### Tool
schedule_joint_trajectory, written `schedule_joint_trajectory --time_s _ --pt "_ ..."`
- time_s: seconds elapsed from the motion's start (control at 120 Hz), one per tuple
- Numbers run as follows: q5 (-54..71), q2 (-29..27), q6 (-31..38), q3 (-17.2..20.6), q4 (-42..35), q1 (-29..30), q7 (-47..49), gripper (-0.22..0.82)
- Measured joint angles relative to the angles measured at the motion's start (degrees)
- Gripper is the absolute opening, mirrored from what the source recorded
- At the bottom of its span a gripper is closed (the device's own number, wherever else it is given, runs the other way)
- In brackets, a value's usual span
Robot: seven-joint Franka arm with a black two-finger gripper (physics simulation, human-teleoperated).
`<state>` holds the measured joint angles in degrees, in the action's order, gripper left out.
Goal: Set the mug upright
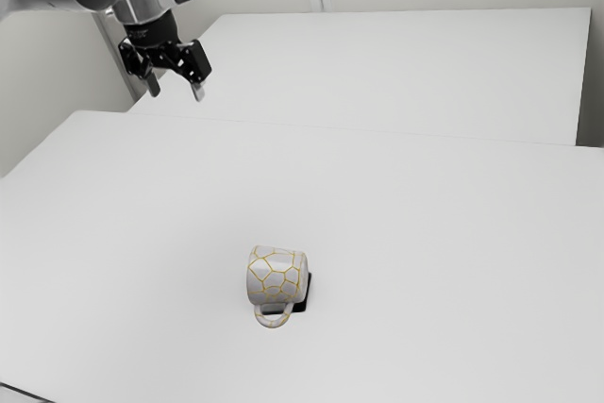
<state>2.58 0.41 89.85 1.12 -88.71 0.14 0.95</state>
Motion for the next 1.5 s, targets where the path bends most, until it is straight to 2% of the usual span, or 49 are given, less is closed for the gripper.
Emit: schedule_joint_trajectory --time_s 0.308,0.442,0.567,0.667,0.8,1.0,1.217,1.5 --pt "-0.1 -1.2 -0.6 -0.3 -1.3 -1.9 0.6 0.60" --pt "-2.5 -2.9 -0.3 -0.1 -5.6 -1.7 0.8 0.60" --pt "-5.7 -3.8 0.9 -0.1 -10.7 1.3 0.9 0.60" --pt "-7.6 -5.9 3.1 0.0 -15.0 3.7 0.9 0.60" --pt "-9.9 -8.6 6.3 0.1 -21.7 3.2 0.9 0.60" --pt "-16.6 -9.2 12.3 0.1 -30.4 4.2 -1.6 0.60" --pt "-25.6 -11.1 19.9 0.1 -40.9 5.2 -7.7 0.60" --pt "-36.9 -10.7 28.2 0.1 -48.4 5.5 -17.8 0.60"
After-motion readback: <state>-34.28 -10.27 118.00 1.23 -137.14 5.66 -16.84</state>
